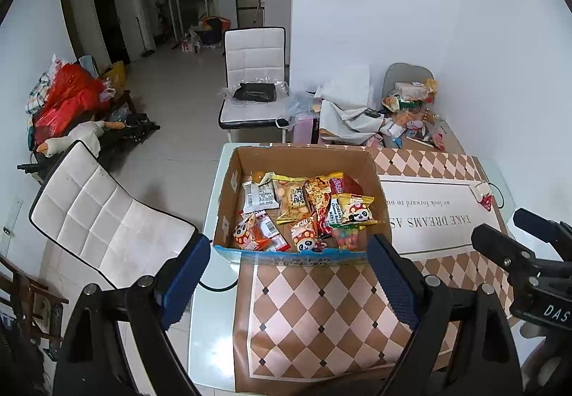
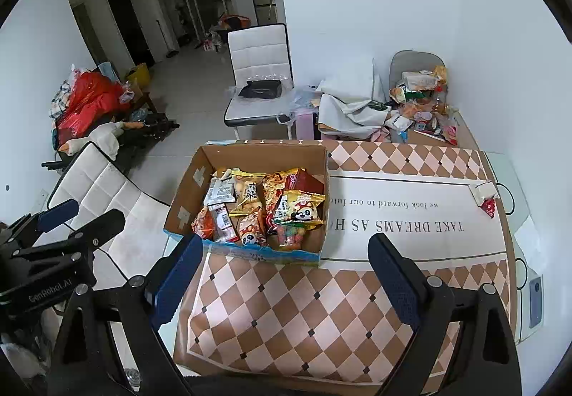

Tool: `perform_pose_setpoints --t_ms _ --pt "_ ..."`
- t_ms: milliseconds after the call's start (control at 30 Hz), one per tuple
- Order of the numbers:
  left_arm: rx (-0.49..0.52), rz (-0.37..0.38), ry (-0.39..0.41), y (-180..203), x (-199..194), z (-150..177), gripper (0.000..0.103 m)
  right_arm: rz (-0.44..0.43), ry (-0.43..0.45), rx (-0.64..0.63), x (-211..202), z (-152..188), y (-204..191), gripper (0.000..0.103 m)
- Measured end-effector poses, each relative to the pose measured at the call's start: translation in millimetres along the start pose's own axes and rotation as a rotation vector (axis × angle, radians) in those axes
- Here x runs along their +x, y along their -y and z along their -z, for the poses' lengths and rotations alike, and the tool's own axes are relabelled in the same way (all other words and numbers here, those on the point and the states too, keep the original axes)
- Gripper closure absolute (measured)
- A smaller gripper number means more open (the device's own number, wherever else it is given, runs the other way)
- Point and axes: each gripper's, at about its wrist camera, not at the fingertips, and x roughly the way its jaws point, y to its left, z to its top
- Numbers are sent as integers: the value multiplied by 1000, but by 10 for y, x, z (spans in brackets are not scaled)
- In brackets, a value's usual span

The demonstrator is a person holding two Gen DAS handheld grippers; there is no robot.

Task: Organize snacks
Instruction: 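Raise both open grippers up and away from the box, then swing both grippers across the table toward the white packet and red bag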

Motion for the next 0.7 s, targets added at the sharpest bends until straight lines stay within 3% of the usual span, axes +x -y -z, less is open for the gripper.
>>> perform_pose_setpoints --t_ms 333,400,533,700 --pt "-18 -6 4 63 7 25 13 -64 -58 32 105 78 120 5" --pt "-13 15 -4 131 63 -9 1 -75 -75 50 175 99 197 5" --pt "17 47 -22 424 243 -123 0 -67 -102 96 332 142 478 3" --pt "74 88 -52 966 512 -301 0 -34 -111 197 456 120 1117 3"
